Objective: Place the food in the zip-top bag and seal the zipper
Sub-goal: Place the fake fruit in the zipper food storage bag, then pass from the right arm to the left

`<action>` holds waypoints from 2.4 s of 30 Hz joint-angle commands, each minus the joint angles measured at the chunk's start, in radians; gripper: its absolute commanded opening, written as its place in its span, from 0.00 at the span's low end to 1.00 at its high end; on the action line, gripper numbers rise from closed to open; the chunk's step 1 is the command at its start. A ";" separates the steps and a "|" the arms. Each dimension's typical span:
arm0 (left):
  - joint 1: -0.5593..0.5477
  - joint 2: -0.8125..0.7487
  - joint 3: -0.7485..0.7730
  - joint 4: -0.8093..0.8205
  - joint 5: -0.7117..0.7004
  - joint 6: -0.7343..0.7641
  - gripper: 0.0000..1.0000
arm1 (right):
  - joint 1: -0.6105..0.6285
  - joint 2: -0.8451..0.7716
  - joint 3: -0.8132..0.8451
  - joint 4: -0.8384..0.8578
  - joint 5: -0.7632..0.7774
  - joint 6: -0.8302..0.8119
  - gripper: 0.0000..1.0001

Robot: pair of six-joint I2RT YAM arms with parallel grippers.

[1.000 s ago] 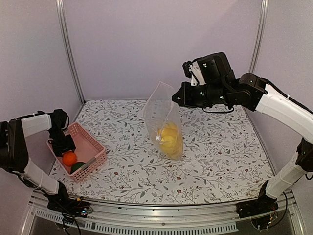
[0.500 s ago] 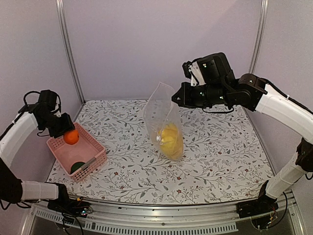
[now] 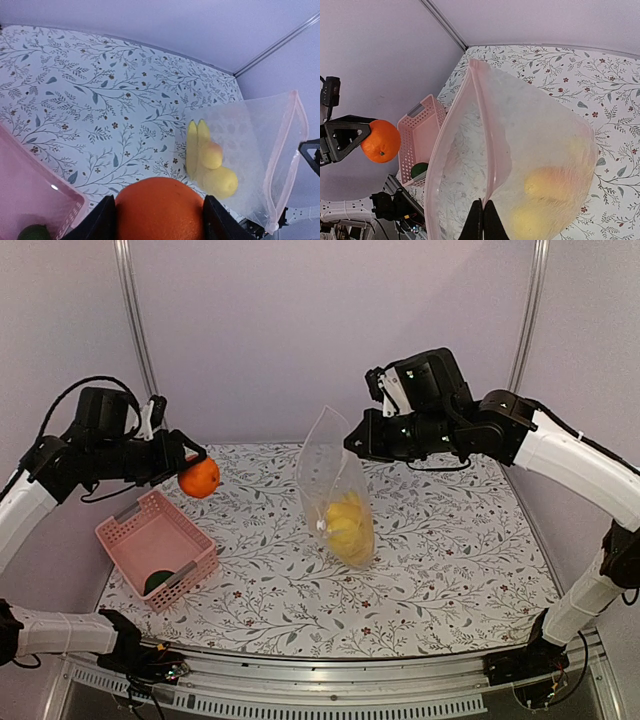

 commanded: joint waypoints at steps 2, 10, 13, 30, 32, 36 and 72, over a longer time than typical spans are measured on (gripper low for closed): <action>-0.222 0.073 0.111 0.168 0.016 -0.060 0.57 | 0.011 0.029 0.042 0.011 -0.010 0.011 0.00; -0.438 0.292 0.330 0.263 -0.007 0.018 0.57 | 0.028 0.050 0.076 -0.017 0.005 0.006 0.00; -0.462 0.351 0.366 0.279 0.014 0.036 0.58 | 0.031 0.042 0.075 -0.026 0.015 0.007 0.00; -0.512 0.478 0.402 0.236 -0.149 0.119 0.69 | 0.032 0.032 0.080 -0.036 0.031 -0.003 0.00; -0.514 0.485 0.405 0.235 -0.148 0.124 0.73 | 0.032 0.032 0.081 -0.036 0.032 -0.003 0.00; -0.515 0.488 0.416 0.239 -0.134 0.138 0.82 | 0.033 0.032 0.081 -0.036 0.035 -0.003 0.00; -0.531 0.143 0.007 0.253 0.007 -0.145 0.87 | 0.021 0.196 0.287 -0.103 0.379 0.067 0.00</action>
